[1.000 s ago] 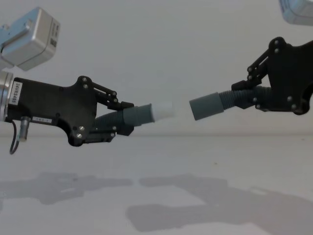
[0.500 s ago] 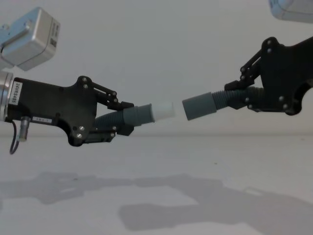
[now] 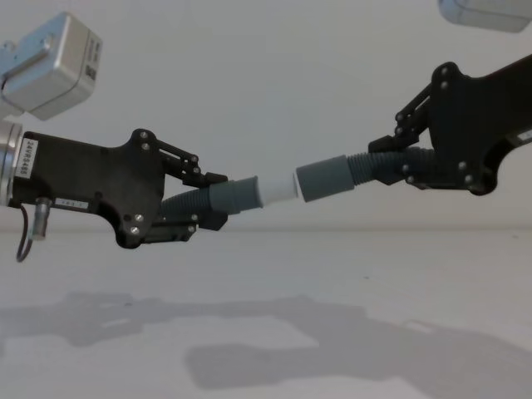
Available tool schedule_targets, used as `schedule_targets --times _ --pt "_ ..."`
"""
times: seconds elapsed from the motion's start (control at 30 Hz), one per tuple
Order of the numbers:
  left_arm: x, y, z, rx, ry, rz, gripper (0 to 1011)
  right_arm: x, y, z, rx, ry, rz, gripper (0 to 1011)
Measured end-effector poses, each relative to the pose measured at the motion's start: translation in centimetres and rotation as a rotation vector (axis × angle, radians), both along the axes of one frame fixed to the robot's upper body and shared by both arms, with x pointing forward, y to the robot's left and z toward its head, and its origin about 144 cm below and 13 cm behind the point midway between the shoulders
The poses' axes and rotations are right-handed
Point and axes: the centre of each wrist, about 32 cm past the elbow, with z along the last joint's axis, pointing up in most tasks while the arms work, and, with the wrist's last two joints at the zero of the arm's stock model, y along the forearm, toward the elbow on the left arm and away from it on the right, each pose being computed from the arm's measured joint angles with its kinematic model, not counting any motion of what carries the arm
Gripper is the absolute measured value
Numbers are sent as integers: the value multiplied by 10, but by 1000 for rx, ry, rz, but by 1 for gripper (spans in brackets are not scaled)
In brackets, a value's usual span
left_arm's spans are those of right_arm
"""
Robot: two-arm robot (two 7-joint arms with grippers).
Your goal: Use both hands to pick up one end of the pipe from the table, align the ends, and insert them.
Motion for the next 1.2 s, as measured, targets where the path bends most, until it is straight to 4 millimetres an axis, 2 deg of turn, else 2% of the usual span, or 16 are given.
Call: schedule_targets --times 1.2 --pt "0 0 0 0 0 0 332 2 12 -2 15 42 -16 173"
